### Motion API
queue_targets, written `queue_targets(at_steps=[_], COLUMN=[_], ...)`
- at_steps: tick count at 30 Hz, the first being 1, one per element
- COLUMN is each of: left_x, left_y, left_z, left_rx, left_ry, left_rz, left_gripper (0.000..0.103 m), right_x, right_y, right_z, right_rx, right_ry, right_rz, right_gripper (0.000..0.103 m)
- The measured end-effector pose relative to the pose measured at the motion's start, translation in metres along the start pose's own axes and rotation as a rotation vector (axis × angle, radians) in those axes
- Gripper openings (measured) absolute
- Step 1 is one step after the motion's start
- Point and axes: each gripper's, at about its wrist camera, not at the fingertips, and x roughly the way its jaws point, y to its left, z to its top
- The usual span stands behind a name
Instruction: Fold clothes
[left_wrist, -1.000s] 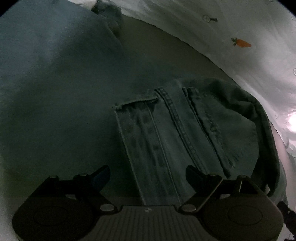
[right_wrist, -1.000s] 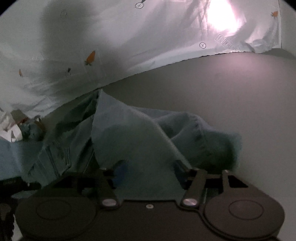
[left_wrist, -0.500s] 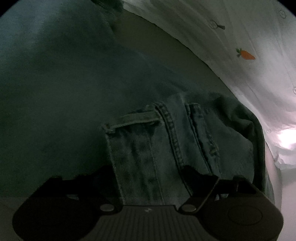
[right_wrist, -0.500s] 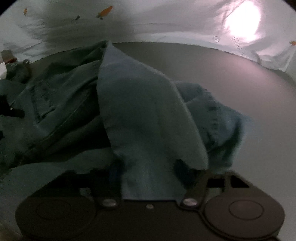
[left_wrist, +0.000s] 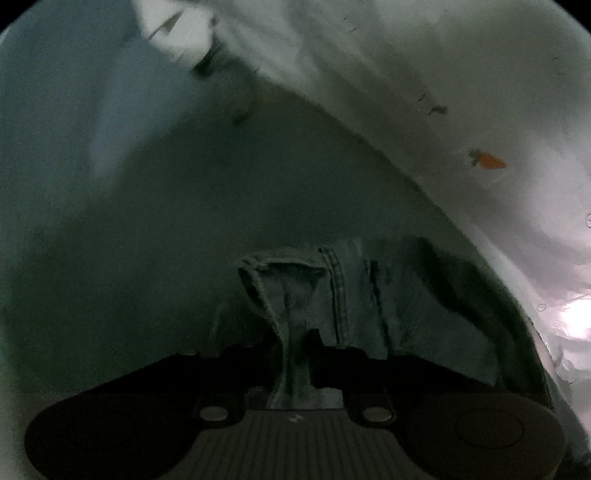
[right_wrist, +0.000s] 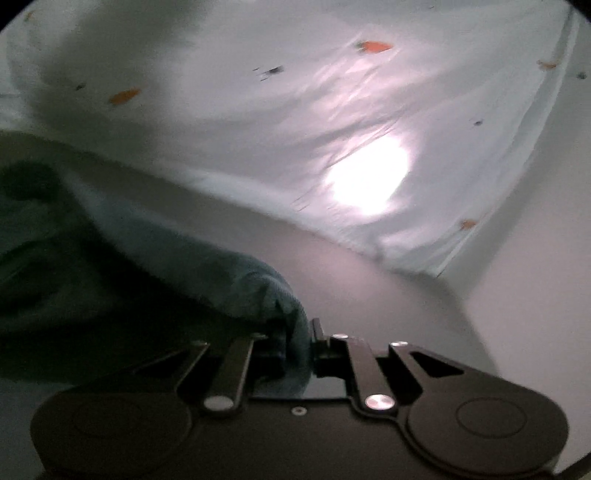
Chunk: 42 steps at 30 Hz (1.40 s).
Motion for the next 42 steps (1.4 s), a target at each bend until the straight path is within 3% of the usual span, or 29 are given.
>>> queue_targets(at_steps=[6,11,15,18,23,26,29,36,38,39,42], left_x=[-0.008,-0.011,-0.013,-0.003,0.044,0.060,0.063,0.038,0.026,0.019,-0.005], left_y=[-0.068,-0.140,-0.174,-0.173,-0.141,-0.123,-0.110,-0.109,-0.104,-0.101,-0.084], left_z=[0.057,0.121,0.147,0.142,0.102,0.084,0.082,0.075,0.070,0.065,0.048], left_rx=[0.182,0.255,0.276,0.264,0.237,0.246,0.219,0.258,0.270,0.271,0.275], left_ry=[-0.140,-0.288,-0.377,-0.358,-0.209,-0.170,-0.148,-0.192,-0.216,-0.228,-0.262], left_rz=[-0.025,-0.059,-0.060,-0.058,0.040,0.121,0.127,0.129,0.127,0.136,0.182], left_gripper=[0.011,0.011,0.011,0.011,0.011,0.012,0.014,0.036,0.052,0.055,0.062], right_x=[0.043,0.067,0.087,0.108,0.149,0.161,0.157,0.143,0.136,0.133,0.129], right_y=[-0.063,-0.103,-0.117,-0.118,-0.102,-0.086,-0.080,-0.102,-0.103,-0.103,-0.096], right_z=[0.064,0.129,0.147,0.130,0.076,0.047,0.032,0.011,-0.002,-0.007,-0.019], right_rx=[0.063,0.123,0.124,0.170,0.162,0.161,0.213,0.664,0.787,0.844,0.946], right_ry=[-0.123,-0.245,-0.280,-0.217,-0.024,0.072,0.105,0.174,0.181,0.185,0.213], right_rz=[-0.098,-0.128,-0.175,-0.163,-0.100,-0.046,-0.038,0.132,0.200,0.232,0.302], right_gripper=[0.011,0.011,0.011,0.012,0.012,0.021,0.036,0.050,0.054,0.056,0.056])
